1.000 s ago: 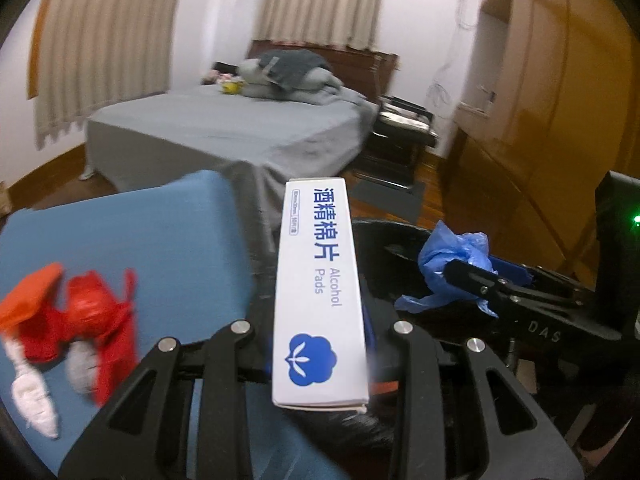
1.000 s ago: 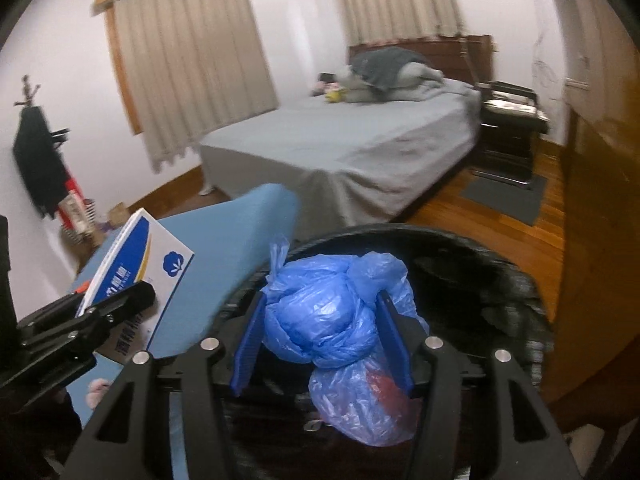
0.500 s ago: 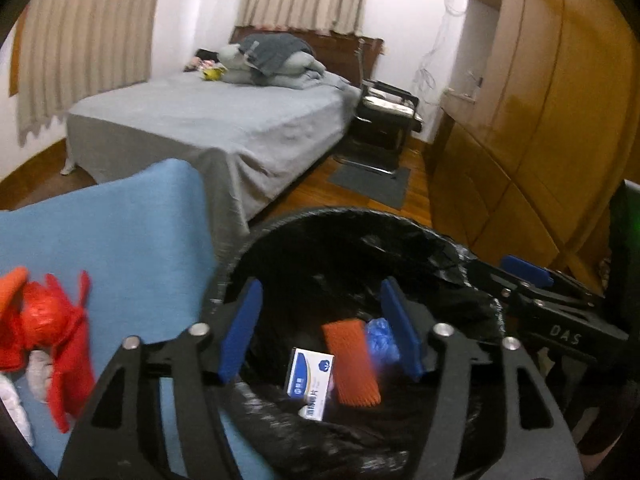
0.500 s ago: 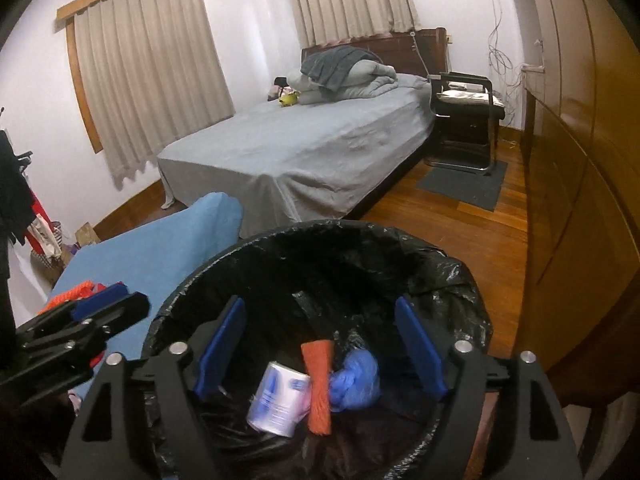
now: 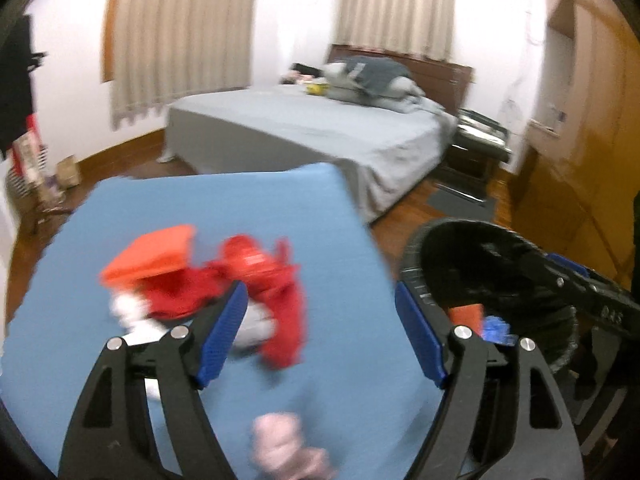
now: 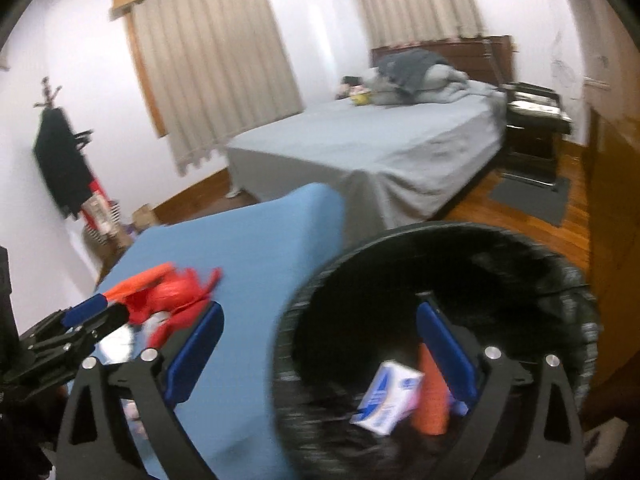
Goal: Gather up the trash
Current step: 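Grasp the pink sock with the right tool from the table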
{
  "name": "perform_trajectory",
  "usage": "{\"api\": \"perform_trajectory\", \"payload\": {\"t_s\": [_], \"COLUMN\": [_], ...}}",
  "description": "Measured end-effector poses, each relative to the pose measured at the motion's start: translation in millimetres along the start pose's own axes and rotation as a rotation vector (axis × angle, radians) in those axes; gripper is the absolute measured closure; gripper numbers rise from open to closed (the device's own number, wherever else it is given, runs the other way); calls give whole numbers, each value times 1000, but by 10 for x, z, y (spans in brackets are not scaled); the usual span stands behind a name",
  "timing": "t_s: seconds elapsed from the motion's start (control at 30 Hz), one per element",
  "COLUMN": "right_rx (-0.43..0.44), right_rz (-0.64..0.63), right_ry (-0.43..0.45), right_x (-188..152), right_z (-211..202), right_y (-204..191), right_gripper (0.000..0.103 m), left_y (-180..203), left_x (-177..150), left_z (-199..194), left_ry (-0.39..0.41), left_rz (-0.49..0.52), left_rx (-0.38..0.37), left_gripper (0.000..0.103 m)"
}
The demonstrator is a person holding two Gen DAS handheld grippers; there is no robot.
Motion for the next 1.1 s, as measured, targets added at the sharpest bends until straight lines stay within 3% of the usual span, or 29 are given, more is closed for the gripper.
{"api": "perform_trajectory", "payload": {"t_s": [0.13,0.3,0.53,0.97,1.1], "right_rx": [65,136,169,190,202], "right_rz": [-58,-117,-193,-212,-230], "right_ry": [-38,-89,-132,-248,-288], "right_x": [-137,-347,-563,-930,-1016], "right_z": [158,315,441,697,782], "right_y": [-431,-911,-1315,-1639,-1710], "right_gripper": [8,8,11,29,42], "left_y": [-430,-826,-1156,-1464,-1497], "left_x": [-150,-359,-656,-875,-893], "left_z": [-158,-270,-327,-352,-341], "left_ry": [-2,-23,-58,-83,-89], "left_rz": [-37,-88,-150,-215,-218], "left_rx": [81,132,171,195,199], "left_gripper": [29,29,30,32,32]}}
Point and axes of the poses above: each gripper's, at about its wrist camera, not at the fingertips, and z roughly the way its jaws point, y to its right, x to its top, the point moved 5 cm from there along z, roughly the way its jaws point, and after that the axes turned 7 degrees about -y, right-handed, at the moved point
